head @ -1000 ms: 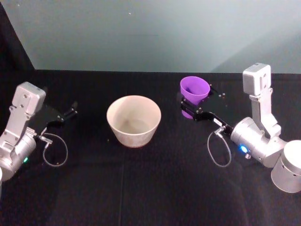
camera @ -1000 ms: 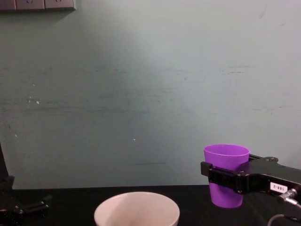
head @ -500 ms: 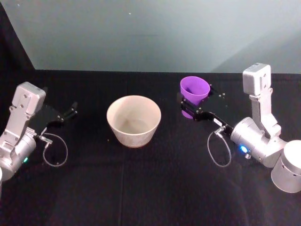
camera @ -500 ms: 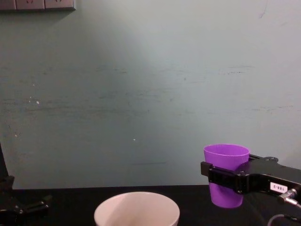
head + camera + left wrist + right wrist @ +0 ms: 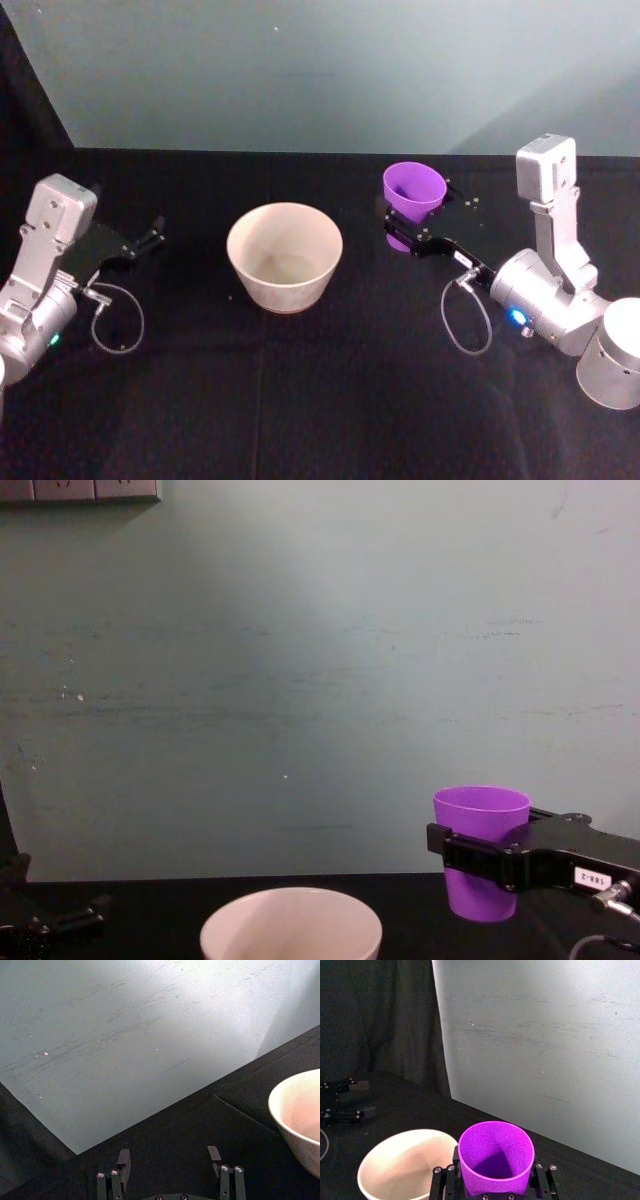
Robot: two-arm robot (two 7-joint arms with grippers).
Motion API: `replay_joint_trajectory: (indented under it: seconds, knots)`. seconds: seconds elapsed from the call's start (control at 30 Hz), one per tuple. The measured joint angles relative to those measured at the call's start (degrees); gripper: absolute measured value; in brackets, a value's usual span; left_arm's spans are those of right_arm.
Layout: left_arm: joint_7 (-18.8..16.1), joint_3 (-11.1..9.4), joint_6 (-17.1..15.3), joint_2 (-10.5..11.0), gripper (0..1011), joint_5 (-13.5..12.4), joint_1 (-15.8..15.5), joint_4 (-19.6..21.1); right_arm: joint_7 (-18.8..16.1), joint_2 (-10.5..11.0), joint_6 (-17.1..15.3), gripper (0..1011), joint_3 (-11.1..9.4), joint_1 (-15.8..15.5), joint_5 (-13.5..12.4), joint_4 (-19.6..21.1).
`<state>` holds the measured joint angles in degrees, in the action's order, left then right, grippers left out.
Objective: Pick up the cup and pour the mung beans from the cup into the bowl.
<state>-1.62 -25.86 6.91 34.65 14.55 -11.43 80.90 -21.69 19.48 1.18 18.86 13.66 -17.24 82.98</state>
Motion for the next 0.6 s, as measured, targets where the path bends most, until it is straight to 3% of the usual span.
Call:
replay_joint_trajectory:
  seconds: [0.6]
  knots:
    - [0.0,0.0,0.0,0.0,1000,0.0,0.0,0.0,0.0,0.0,0.0,720,0.0,0.0,0.0,0.0]
